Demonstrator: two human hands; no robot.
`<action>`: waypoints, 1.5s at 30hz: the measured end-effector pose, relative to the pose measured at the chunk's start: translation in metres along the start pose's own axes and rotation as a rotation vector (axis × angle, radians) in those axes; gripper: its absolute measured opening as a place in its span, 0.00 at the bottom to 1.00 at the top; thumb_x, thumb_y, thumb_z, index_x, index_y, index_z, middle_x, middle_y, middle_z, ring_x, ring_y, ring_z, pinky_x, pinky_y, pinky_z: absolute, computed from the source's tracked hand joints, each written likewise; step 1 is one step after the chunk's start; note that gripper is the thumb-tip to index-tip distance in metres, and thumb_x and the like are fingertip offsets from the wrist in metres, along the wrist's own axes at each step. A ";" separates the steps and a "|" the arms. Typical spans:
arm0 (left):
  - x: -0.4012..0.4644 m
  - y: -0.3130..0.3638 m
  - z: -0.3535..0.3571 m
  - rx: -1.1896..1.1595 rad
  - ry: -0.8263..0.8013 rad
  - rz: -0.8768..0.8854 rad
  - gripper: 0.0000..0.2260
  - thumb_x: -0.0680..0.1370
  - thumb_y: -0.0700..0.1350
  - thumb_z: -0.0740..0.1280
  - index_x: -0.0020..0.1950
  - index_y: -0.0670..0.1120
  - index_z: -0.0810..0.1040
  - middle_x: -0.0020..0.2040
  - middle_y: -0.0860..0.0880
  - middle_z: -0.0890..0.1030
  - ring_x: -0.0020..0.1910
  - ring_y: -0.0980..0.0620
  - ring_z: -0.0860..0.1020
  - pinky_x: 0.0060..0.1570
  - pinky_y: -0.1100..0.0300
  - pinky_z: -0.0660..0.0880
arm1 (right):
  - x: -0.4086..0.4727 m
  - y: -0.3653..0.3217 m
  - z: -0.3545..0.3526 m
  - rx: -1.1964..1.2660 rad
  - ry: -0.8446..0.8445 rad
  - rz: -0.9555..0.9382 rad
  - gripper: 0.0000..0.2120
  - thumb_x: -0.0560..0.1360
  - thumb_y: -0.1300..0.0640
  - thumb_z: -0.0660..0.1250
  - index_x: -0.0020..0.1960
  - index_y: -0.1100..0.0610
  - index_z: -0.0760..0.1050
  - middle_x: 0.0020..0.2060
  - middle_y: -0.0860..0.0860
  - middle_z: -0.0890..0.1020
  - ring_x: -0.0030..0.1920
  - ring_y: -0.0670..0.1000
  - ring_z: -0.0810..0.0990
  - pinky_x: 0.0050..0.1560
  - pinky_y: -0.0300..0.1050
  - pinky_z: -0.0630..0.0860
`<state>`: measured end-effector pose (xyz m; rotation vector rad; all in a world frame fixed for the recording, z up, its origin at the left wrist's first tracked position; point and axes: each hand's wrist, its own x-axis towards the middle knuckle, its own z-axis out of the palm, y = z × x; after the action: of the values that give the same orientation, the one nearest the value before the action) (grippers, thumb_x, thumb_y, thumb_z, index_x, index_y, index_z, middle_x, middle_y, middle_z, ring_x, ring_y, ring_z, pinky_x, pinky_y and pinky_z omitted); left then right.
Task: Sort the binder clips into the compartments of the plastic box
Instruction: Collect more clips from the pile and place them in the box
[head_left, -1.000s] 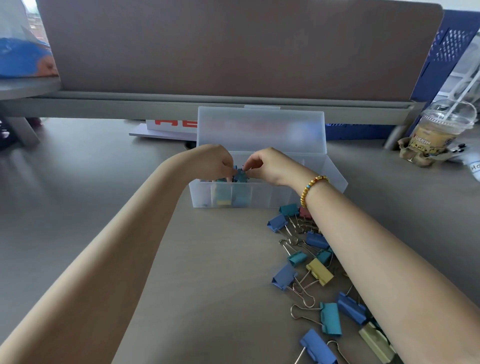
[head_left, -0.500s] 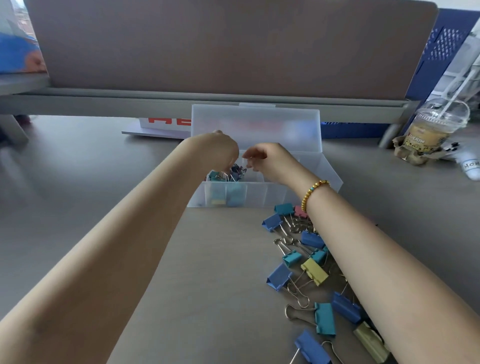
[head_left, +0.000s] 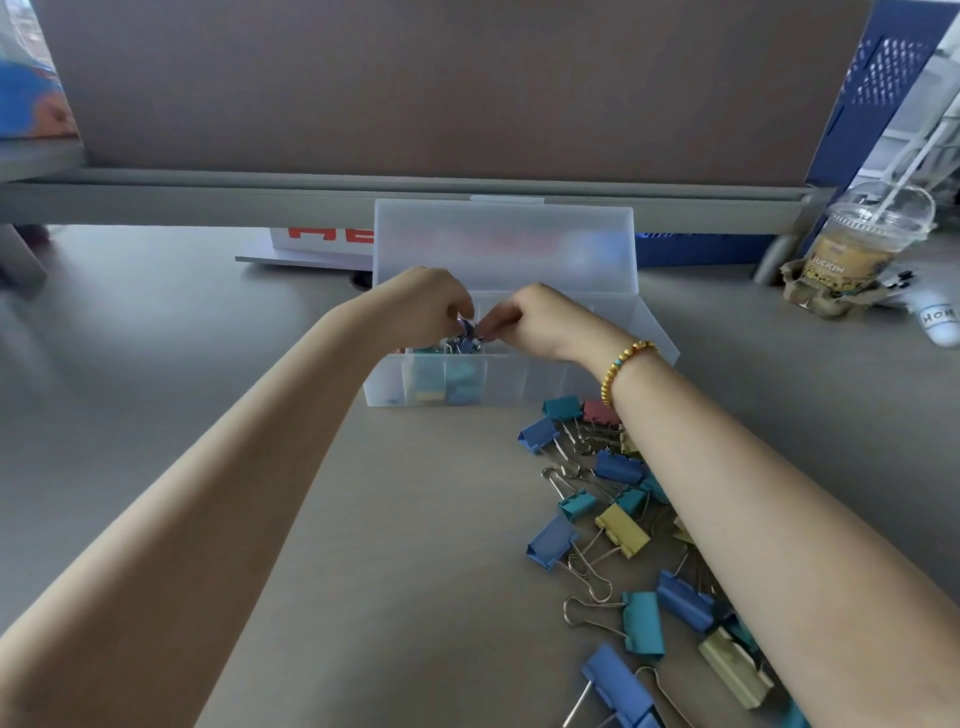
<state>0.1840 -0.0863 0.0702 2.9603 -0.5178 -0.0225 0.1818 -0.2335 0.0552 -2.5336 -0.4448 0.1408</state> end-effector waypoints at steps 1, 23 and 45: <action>-0.002 0.000 -0.001 -0.036 0.013 -0.009 0.14 0.78 0.43 0.63 0.64 0.47 0.76 0.58 0.47 0.79 0.53 0.46 0.76 0.50 0.60 0.71 | -0.002 0.000 -0.002 0.023 0.013 -0.005 0.14 0.78 0.66 0.59 0.57 0.58 0.80 0.56 0.54 0.82 0.58 0.54 0.78 0.59 0.44 0.72; -0.109 0.100 0.064 -0.293 0.004 0.153 0.12 0.77 0.40 0.65 0.60 0.48 0.80 0.55 0.49 0.80 0.44 0.56 0.71 0.43 0.69 0.64 | -0.182 0.040 0.006 0.110 0.243 0.052 0.09 0.78 0.60 0.62 0.54 0.52 0.79 0.48 0.45 0.79 0.47 0.44 0.75 0.42 0.29 0.68; -0.104 0.082 0.068 -0.246 -0.097 0.139 0.15 0.74 0.47 0.70 0.61 0.46 0.76 0.56 0.45 0.77 0.48 0.51 0.72 0.50 0.60 0.71 | -0.187 0.052 0.022 -0.436 0.151 0.146 0.17 0.76 0.45 0.62 0.63 0.49 0.74 0.62 0.52 0.70 0.66 0.56 0.63 0.66 0.52 0.60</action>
<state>0.0560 -0.1363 0.0133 2.6874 -0.6793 -0.2009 0.0170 -0.3273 0.0101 -2.9784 -0.2491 -0.1051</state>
